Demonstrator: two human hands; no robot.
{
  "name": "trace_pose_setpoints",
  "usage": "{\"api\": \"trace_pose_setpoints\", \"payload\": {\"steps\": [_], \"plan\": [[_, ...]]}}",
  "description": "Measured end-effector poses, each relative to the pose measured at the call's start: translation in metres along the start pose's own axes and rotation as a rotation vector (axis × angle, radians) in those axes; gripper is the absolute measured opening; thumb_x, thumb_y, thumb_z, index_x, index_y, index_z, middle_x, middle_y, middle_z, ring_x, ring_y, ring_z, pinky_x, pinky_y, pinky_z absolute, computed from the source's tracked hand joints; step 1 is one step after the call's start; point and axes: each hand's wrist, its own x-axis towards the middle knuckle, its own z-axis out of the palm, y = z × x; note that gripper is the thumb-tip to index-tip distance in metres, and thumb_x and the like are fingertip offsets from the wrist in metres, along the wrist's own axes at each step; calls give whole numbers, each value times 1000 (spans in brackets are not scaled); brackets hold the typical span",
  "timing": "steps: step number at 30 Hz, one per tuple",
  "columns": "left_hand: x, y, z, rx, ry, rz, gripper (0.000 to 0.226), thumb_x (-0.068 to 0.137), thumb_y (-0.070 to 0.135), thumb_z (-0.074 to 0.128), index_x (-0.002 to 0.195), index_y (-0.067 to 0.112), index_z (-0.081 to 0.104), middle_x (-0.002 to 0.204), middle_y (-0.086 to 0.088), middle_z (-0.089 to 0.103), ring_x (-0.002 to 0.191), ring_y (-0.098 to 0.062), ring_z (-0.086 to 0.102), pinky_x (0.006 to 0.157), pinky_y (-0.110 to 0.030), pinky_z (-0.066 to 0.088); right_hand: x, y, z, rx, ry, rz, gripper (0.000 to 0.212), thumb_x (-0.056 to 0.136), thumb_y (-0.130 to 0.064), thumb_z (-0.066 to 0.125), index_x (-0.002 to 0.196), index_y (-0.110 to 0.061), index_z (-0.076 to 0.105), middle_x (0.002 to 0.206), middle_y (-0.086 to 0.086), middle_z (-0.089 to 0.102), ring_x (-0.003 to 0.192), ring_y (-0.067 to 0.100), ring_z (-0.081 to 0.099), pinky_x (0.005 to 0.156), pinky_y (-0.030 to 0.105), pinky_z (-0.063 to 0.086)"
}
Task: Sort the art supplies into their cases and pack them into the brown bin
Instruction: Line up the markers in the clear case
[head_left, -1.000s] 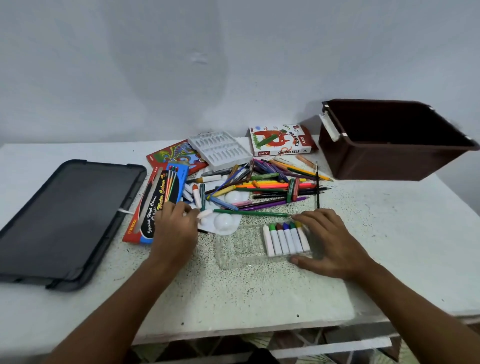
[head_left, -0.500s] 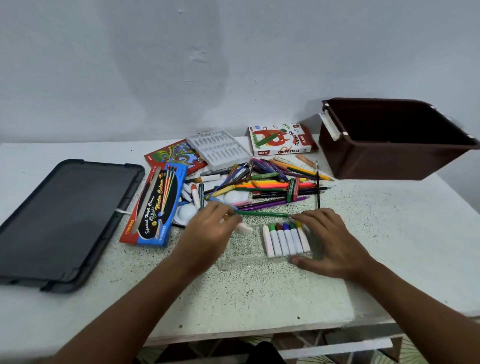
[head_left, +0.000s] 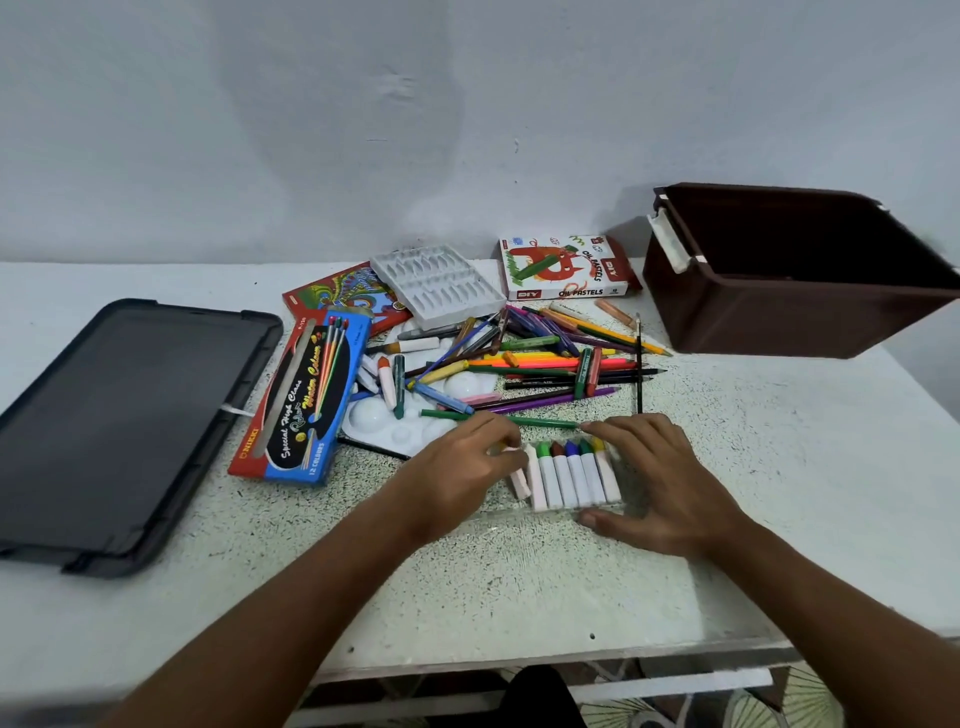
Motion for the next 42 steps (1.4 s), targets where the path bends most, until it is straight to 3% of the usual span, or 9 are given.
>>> {"api": "trace_pose_setpoints", "payload": {"steps": [4, 7, 10, 13, 28, 32, 35, 38, 42], "plan": [[-1, -1, 5, -85, -11, -55, 28, 79, -5, 69, 105, 4, 69, 111, -13, 63, 105, -25, 58, 84, -36, 54, 1, 0, -1, -7, 0, -5, 85, 71, -78, 54, 139, -29, 39, 128, -6, 49, 118, 14, 37, 94, 35, 35], [-4, -3, 8, -79, 3, 45, 28, 77, -5, 68, 104, 1, 70, 103, -12, 67, 99, -25, 60, 83, -31, 53, 1, 0, -1, -10, 5, -15, 84, 72, -77, 54, 139, -27, 41, 127, -5, 49, 116, 15, 39, 93, 36, 36], [-5, -1, 10, -175, 45, -7, 21, 79, -1, 63, 99, 1, 70, 100, -11, 69, 95, -22, 63, 83, -26, 52, 1, 0, -1, -17, 3, -17, 84, 72, -78, 52, 138, -27, 40, 127, -4, 50, 116, 15, 39, 93, 36, 36], [-7, 0, 13, -216, 75, -78, 17, 78, 1, 66, 94, 1, 72, 97, -10, 67, 91, -21, 62, 77, -28, 53, 0, -1, -1, -15, 3, -16, 84, 72, -79, 51, 139, -27, 41, 127, -4, 50, 116, 16, 39, 93, 36, 35], [-9, -5, 8, -87, 168, -97, 20, 87, 15, 57, 92, 3, 73, 95, -9, 71, 99, -26, 59, 83, -32, 52, 0, -1, 0, -15, 8, -2, 85, 72, -80, 50, 138, -29, 39, 126, -4, 50, 114, 15, 38, 90, 35, 37], [-14, -34, -13, 131, 303, -357, 11, 81, -3, 67, 92, -2, 71, 89, -16, 68, 88, -33, 57, 72, -34, 48, -1, -1, -1, -21, 16, -8, 85, 72, -81, 50, 137, -28, 39, 125, -4, 50, 114, 15, 39, 90, 34, 37], [-21, -60, -25, 135, 339, -605, 20, 82, 3, 69, 101, -3, 69, 91, -19, 62, 87, -35, 55, 74, -32, 39, -1, 1, 0, -17, 11, -3, 85, 72, -81, 50, 138, -29, 39, 125, -5, 50, 114, 15, 39, 91, 35, 37], [-16, -71, -31, 78, 302, -704, 28, 87, 8, 64, 114, 0, 65, 96, -20, 56, 86, -35, 55, 75, -33, 40, 0, 1, 0, -23, 7, 2, 86, 72, -82, 50, 138, -29, 39, 126, -5, 50, 113, 14, 39, 90, 35, 38], [1, -79, -33, 125, 171, -831, 36, 93, 17, 56, 127, 6, 57, 112, -22, 56, 100, -36, 53, 80, -36, 41, -1, 1, 1, -17, 9, -2, 85, 72, -82, 49, 138, -30, 38, 126, -5, 50, 113, 14, 39, 90, 35, 38]]}}
